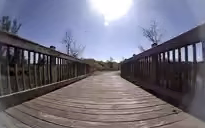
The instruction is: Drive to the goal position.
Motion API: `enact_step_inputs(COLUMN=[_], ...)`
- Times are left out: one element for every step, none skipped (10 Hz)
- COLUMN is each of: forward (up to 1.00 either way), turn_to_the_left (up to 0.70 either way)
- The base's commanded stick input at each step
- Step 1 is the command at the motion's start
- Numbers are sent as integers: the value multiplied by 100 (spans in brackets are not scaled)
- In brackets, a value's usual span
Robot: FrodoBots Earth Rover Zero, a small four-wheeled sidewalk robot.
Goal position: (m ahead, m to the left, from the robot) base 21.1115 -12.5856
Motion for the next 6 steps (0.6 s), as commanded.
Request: enact_step_inputs(forward=[70, 70, 70, 70, 70, 70], turn_to_the_left=[-30, -12, -1, 0, 0, 0])
